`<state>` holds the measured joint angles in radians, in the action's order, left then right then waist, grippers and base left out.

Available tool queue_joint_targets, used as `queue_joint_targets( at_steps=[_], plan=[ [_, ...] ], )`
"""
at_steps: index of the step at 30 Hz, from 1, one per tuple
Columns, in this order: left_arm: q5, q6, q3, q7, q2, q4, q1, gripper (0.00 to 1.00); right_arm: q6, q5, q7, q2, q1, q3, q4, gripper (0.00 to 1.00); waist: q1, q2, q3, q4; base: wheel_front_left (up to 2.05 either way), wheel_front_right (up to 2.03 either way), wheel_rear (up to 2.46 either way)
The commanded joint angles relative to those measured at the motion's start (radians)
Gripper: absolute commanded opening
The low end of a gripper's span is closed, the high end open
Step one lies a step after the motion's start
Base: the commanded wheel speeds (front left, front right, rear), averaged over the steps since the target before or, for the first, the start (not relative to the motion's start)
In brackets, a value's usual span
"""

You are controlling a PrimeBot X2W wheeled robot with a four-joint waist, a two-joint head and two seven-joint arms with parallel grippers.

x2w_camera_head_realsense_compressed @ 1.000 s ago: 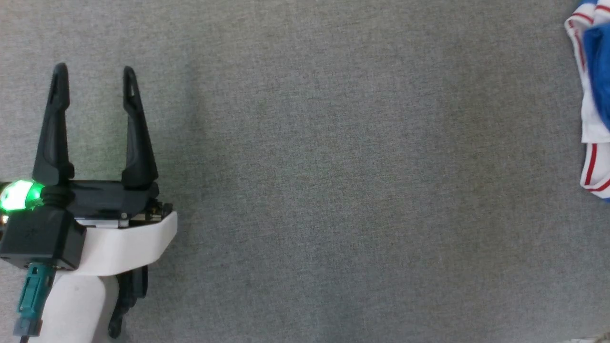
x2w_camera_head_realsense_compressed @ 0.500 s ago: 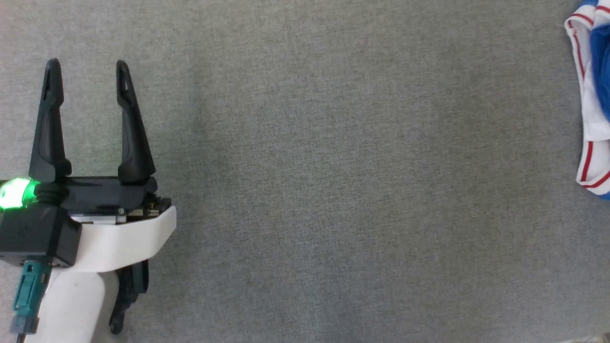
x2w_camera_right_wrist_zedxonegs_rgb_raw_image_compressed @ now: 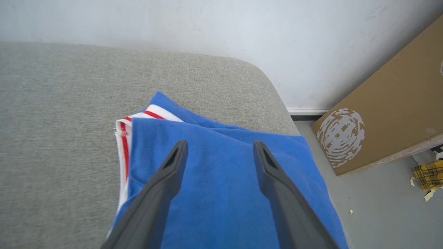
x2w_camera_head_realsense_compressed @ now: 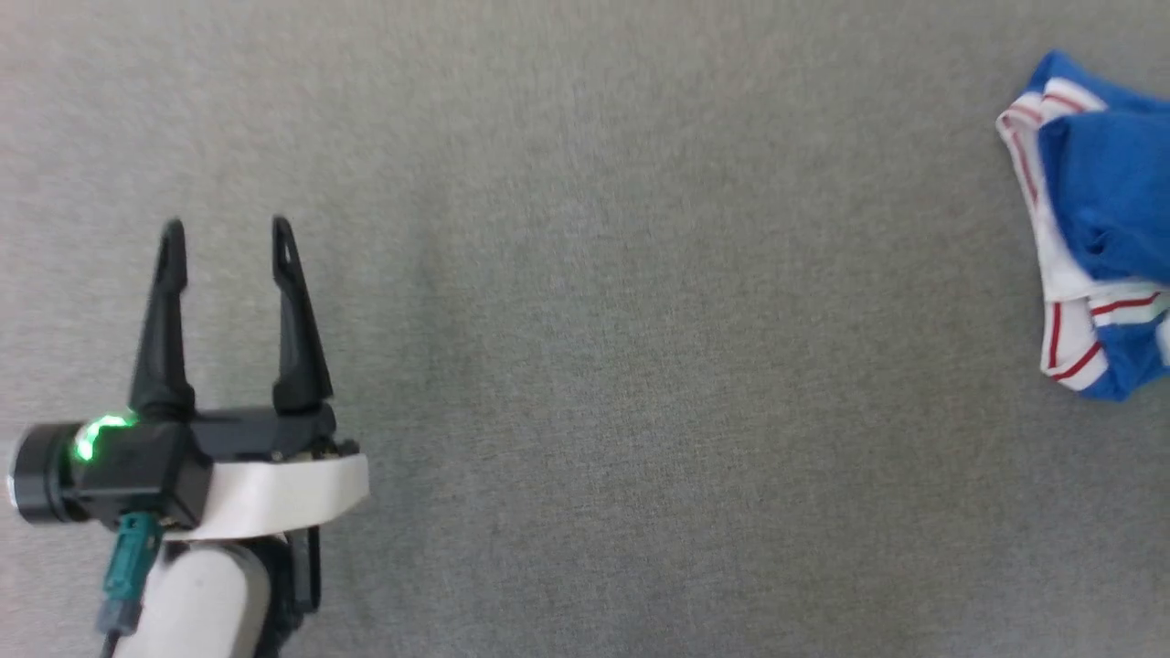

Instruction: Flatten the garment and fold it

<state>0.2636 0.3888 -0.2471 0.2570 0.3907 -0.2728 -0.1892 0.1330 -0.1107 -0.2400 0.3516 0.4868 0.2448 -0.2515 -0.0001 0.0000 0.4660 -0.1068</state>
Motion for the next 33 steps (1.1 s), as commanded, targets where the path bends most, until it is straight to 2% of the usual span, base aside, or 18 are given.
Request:
queue_joint_targets(
  at_steps=[1, 7, 14, 24, 33],
  plan=[
    [0.002, -0.004, 0.004, 0.004, -0.013, 0.015, 0.026, 1.00, -0.002, -0.002, 0.045, -0.040, -0.037, 0.001, 0.030, 1.00, 0.0001, 0.0000, -0.125, 0.025, 0.00, 0.00, 0.00],
    [0.008, -0.021, 0.010, 0.005, -0.042, 0.058, 0.089, 1.00, -0.002, -0.008, 0.136, -0.155, -0.157, -0.052, 0.116, 1.00, 0.0001, 0.0000, -0.234, 0.052, 0.00, 0.00, 0.00],
    [0.034, -0.046, 0.020, 0.005, -0.064, 0.114, 0.164, 1.00, -0.002, 0.011, 0.190, -0.236, -0.276, -0.080, 0.226, 1.00, 0.0001, 0.0000, -0.337, 0.077, 0.00, 0.00, 0.00],
    [0.056, -0.074, 0.016, 0.005, -0.077, 0.163, 0.224, 1.00, -0.002, 0.097, 0.266, -0.292, -0.430, -0.103, 0.339, 1.00, 0.0001, 0.0000, -0.412, 0.101, 0.00, 0.00, 0.00],
    [0.056, -0.091, 0.018, 0.005, -0.102, 0.184, 0.290, 1.00, -0.002, 0.086, 0.346, -0.301, -0.537, -0.104, 0.294, 1.00, 0.0001, 0.0000, -0.440, 0.099, 0.00, 0.00, 0.00]
  ],
)
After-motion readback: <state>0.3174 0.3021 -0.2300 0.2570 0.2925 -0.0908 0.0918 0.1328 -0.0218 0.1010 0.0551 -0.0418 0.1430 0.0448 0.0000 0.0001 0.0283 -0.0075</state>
